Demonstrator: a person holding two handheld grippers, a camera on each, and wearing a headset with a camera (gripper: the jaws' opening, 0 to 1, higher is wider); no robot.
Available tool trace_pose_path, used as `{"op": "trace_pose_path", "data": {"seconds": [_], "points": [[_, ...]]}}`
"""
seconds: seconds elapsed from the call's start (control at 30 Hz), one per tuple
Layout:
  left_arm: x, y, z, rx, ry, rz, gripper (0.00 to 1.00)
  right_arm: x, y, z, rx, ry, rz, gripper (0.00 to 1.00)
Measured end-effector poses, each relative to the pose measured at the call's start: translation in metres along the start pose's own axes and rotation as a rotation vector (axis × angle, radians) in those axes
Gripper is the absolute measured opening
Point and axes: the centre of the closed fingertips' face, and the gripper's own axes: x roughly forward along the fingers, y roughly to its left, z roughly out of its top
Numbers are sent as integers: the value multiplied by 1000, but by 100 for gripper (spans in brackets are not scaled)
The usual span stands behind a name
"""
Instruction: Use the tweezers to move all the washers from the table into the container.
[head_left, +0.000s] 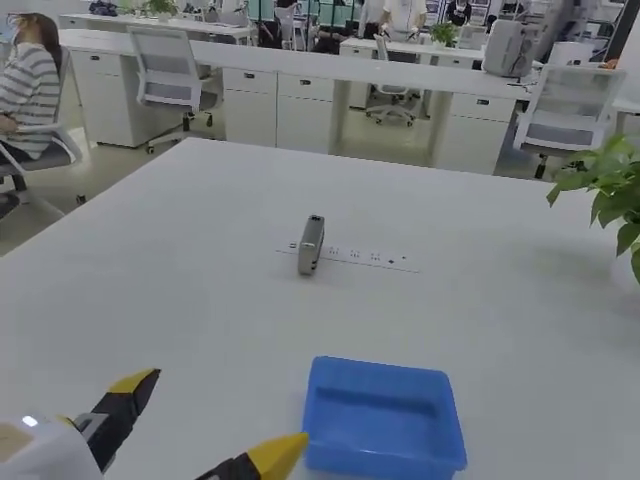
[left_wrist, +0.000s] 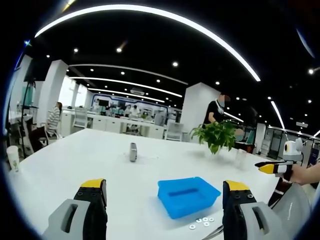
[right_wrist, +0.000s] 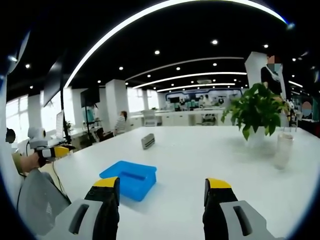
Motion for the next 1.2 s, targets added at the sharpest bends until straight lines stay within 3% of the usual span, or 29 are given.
{"op": "trace_pose_path", "data": {"seconds": [0.3, 0.43, 0.67, 0.73, 0.77, 0.87, 0.97, 1.1, 1.2], "points": [[0, 1, -1, 1, 7, 2, 99, -1, -4, -1, -2, 8, -20, 67], [1, -2, -3, -3, 15, -20, 98, 0, 1, -8, -24, 51, -3, 66], [4, -11, -15, 48, 86, -67, 95, 3, 0, -14, -63, 93, 8, 67], [2, -15, -20, 75, 120, -104, 89, 3, 0, -16, -79, 119, 21, 67], [2, -19, -24, 57, 146, -138, 86, 4, 0, -18, -90, 134, 27, 67], [1, -31, -33, -5, 208, -219, 75, 6, 8, -24, -107, 186, 78, 60], [1, -37, -41, 7, 270, -274, 66, 14, 26, -30, -117, 218, 163, 52], [2, -44, -52, 24, 366, -361, 54, 27, 55, -50, -194, 314, 281, 41], [0, -53, -66, 34, 456, -457, 43, 36, 79, -66, -191, 376, 376, 37]]}}
